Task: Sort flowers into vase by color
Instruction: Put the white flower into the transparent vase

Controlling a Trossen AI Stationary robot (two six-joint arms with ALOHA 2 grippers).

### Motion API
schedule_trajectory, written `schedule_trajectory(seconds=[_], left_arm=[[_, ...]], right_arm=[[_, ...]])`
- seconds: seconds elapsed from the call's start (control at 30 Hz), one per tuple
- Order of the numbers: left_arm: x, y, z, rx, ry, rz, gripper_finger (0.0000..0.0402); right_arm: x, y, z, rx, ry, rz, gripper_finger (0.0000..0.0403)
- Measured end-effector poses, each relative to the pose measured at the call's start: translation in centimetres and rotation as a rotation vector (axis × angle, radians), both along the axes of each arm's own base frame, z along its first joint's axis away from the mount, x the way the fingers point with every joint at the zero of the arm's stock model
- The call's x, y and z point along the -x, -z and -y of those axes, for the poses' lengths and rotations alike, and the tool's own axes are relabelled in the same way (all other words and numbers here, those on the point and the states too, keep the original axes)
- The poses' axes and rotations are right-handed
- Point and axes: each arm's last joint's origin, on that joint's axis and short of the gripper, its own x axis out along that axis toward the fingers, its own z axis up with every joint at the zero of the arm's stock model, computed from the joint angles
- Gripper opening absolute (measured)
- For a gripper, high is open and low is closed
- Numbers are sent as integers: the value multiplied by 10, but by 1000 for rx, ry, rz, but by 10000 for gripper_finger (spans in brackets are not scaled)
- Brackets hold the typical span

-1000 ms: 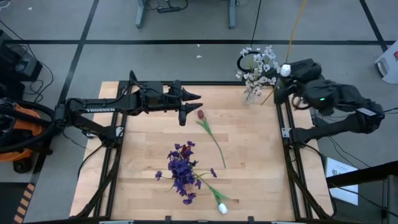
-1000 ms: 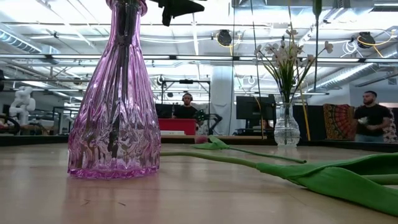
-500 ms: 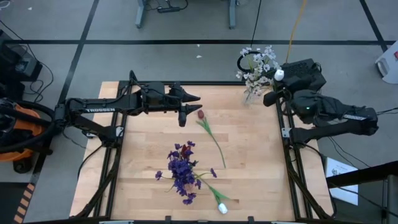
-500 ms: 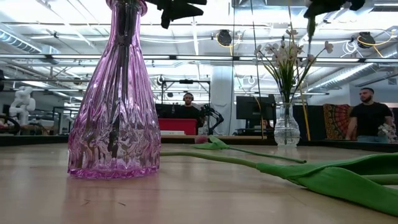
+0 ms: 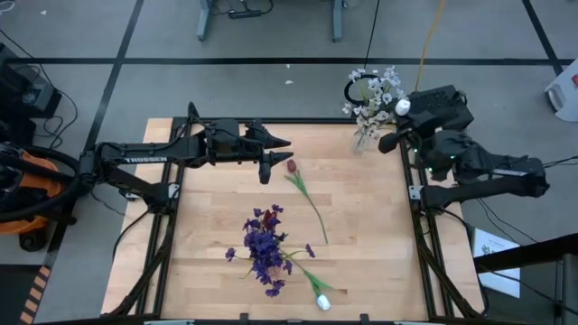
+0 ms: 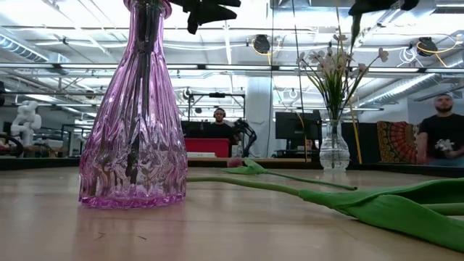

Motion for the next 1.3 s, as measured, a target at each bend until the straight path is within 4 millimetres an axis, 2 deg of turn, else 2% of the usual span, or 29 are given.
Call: schedule_trajectory(seconds=[0.33,0.6,1.03,1.13,1.3], left_arm=[[0,0,0,0,0,0,163],[0,0,0,0,0,-1,163],[0,0,0,0,1,-2,163],[0,0,0,0,1,-2,163],[0,0,0,0,1,-2,163]], right_arm=[[-23,10,0,14,0,-116,0],[-21,0,1,58,4,-80,0],[-20,0,1,67,22,-97,0],[-22,4,1,51,22,-94,0],[-26,27,4,4,70,-62,0]])
